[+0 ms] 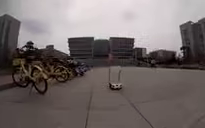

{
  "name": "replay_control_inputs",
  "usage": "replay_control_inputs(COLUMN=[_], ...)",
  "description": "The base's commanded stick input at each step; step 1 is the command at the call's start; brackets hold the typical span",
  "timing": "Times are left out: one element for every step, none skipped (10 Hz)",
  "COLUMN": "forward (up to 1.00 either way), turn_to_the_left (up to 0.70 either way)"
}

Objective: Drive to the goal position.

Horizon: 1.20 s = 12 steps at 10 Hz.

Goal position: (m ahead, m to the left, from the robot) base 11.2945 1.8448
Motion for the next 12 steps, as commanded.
replay_control_inputs(forward=[1.00, 1.00, 1.00, 1.00, 1.00, 1.00, 1.00, 1.00, 1.00, 1.00, 1.00, 1.00], turn_to_the_left=[0.00, 0.00, 0.00, 0.00, 0.00, 0.00, 0.00, 0.00, 0.00, 0.00, 0.00, 0.00])
